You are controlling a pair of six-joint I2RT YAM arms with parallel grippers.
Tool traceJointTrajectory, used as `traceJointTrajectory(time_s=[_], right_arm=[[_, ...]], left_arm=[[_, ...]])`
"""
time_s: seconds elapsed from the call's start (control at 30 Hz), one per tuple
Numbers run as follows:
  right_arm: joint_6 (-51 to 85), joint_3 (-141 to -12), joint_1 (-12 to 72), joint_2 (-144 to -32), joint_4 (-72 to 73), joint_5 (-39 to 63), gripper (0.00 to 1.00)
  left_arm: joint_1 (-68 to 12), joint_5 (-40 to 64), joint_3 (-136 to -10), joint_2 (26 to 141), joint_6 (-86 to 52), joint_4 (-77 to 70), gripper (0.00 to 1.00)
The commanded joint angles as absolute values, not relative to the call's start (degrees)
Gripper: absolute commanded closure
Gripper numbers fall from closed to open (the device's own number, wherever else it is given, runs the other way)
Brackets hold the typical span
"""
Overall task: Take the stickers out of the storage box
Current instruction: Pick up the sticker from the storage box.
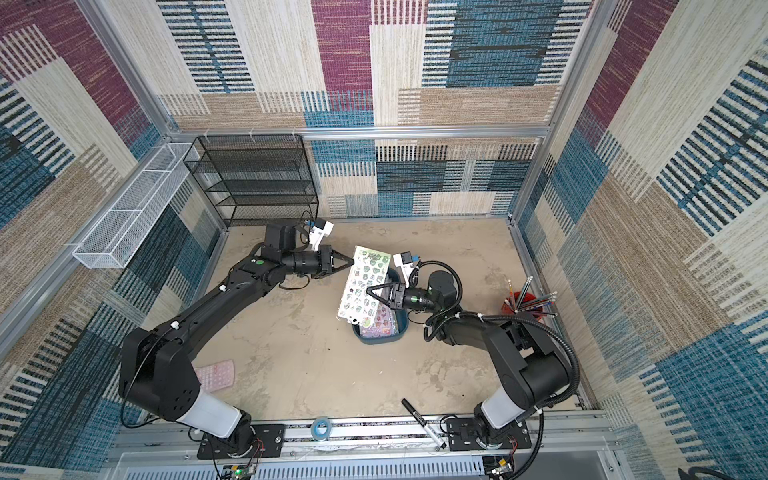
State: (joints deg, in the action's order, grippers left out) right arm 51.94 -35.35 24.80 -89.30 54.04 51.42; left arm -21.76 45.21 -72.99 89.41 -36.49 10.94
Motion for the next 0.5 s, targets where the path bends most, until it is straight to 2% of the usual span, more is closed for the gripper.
traceJointTrajectory(time_s=[0.0, 0.17, 0.27, 0.3, 0.33, 0.47], right_arm=[[46.62, -36.77, 24.84, -87.27, 47.21, 48.12, 1.0], [41.16, -39.11, 24.87, -83.57, 37.39, 44.87, 1.0], [36.67, -41.82, 24.93, -81.59, 29.26, 41.65, 1.0], [34.94, -43.07, 25.01, -81.03, 26.31, 40.33, 1.0], [33.09, -44.66, 25.14, -80.57, 22.89, 38.74, 1.0], [24.81, -52.41, 26.52, -80.24, 10.44, 31.77, 1.0]], left_arm=[[-21.55, 44.75, -73.47, 88.13, -37.44, 12.33, 0.79], [-20.75, 40.95, -73.65, 84.75, -35.23, 15.36, 0.37], [-20.19, 36.55, -73.4, 81.3, -33.1, 17.98, 0.25], [-19.97, 34.59, -73.07, 79.89, -32.3, 18.71, 0.08], [-19.91, 33.54, -72.57, 78.4, -31.35, 19.19, 0.01], [-19.6, 23.26, -68.88, 70.94, -27.97, 20.06, 0.01]])
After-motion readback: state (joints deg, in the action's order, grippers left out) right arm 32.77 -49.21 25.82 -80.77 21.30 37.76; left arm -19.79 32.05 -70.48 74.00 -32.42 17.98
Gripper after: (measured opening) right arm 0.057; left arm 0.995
